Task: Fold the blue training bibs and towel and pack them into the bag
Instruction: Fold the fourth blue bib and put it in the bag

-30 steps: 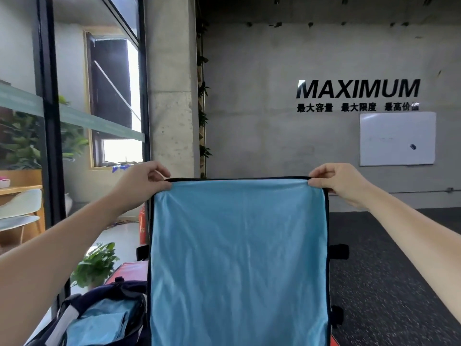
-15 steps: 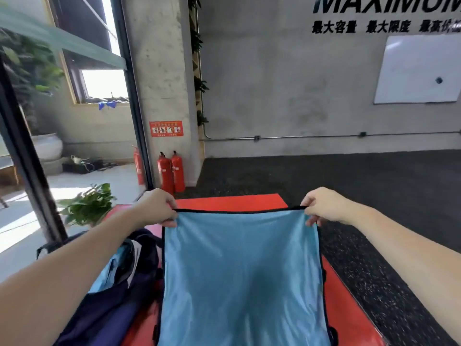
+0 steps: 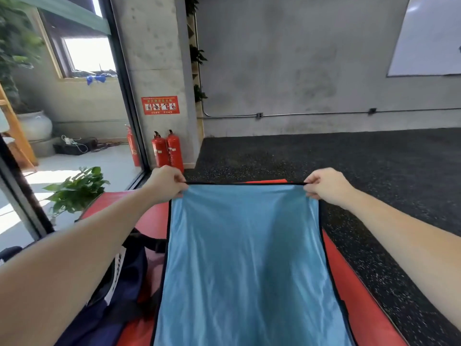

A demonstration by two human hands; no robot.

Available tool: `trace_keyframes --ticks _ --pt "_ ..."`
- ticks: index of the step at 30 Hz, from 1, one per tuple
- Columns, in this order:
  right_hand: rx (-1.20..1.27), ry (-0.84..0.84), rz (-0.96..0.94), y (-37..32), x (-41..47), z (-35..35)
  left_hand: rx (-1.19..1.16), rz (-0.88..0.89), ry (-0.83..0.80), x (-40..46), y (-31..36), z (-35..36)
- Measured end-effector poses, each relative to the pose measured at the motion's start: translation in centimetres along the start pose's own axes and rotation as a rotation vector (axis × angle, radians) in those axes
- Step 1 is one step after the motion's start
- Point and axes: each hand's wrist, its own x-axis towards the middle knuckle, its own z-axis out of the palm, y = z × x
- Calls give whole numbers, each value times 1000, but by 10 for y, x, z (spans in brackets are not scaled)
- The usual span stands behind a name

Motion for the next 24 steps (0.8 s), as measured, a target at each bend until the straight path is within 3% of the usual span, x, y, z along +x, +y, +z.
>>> trace_keyframes --ticks 3,6,12,17,24 --pt "-77 140 -80 -36 17 -27 86 68 84 32 24 -32" --pt "-124 300 -208 -75 29 -63 50 152 296 51 58 -77" --pt "44 518 -411 -133 16 -118 -93 365 635 27 112 -144" --pt "105 489 -480 -134 -27 -116 -140 408 672 -22 100 -150" --pt "5 286 -402 -57 -103 -56 -168 258 512 -115 33 -80"
